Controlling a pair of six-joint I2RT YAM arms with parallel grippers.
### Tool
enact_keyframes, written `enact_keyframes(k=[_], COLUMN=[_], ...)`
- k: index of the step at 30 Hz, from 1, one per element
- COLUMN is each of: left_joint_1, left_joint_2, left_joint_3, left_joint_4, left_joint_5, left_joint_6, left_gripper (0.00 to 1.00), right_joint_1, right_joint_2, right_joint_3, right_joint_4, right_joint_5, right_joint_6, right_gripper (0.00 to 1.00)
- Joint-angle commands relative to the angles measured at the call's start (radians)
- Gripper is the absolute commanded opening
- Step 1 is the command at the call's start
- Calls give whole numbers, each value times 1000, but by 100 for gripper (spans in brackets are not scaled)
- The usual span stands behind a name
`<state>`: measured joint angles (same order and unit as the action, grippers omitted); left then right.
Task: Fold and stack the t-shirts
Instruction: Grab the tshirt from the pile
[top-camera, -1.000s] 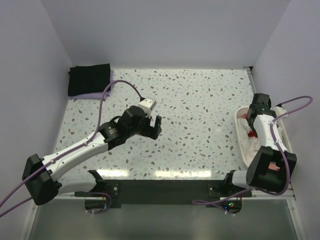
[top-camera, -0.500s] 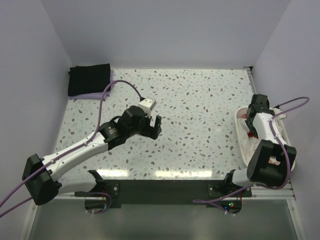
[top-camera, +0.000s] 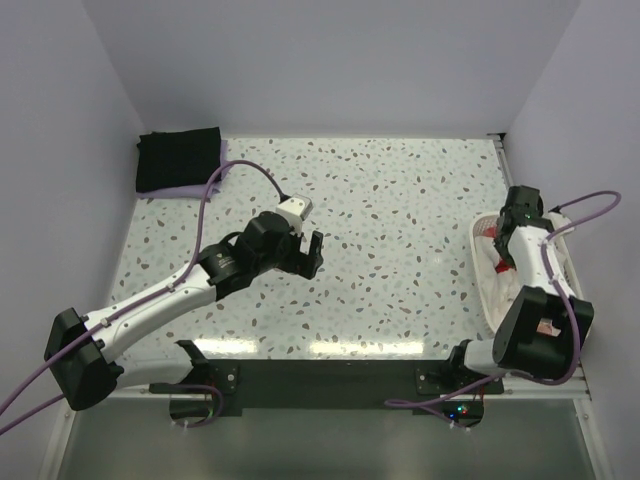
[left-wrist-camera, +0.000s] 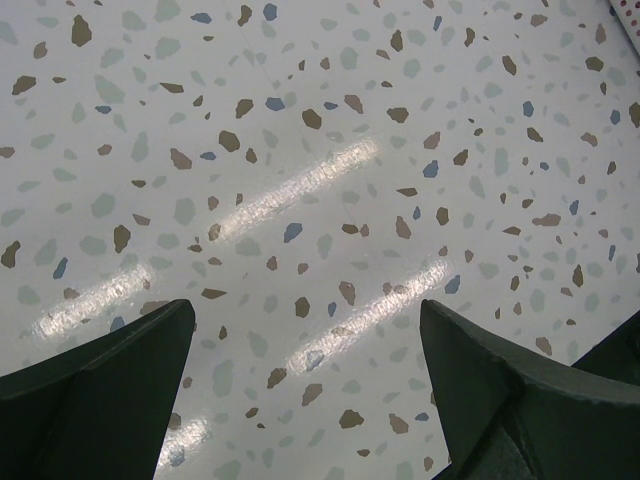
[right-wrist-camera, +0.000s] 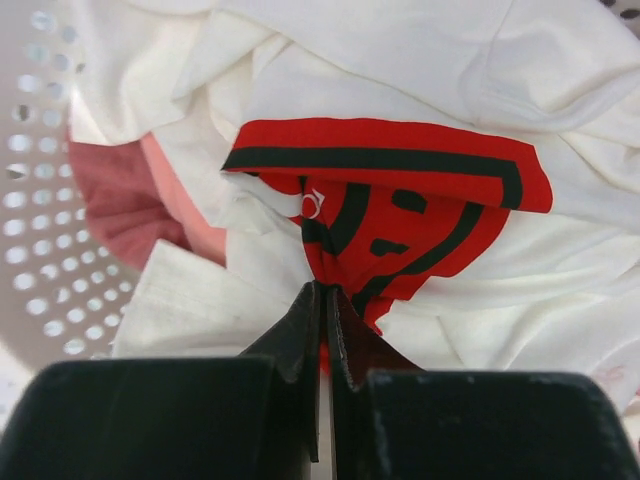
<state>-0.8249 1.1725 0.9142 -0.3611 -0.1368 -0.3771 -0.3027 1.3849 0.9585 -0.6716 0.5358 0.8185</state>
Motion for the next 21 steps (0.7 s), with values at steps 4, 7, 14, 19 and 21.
enact_keyframes(k=[4,7,14,19,21], left_joint_1=[9,10,17,21,26], left_joint_2=[-5,-5,-14,-19,-20], left_joint_3=[0,-1,-6,-8,-8], left_joint_4=[28,28,25,27,27], left_joint_5=[6,5,3,5,5], left_joint_6=[14,15,15,15,15], left_gripper=[100,100,100,100,100], right_joint_1=[2,2,2,2,2], right_joint_2=[-148,-207,-274,-273,-270], right_joint_3=[149,187,370,485,534], right_joint_4=[-16,-2,-43,-88,-94], right_joint_5=[-129,-178,-220,-249,-261], right_joint_6=[-90,-134,-197,-229,-234], right_gripper=[0,0,0,0,0])
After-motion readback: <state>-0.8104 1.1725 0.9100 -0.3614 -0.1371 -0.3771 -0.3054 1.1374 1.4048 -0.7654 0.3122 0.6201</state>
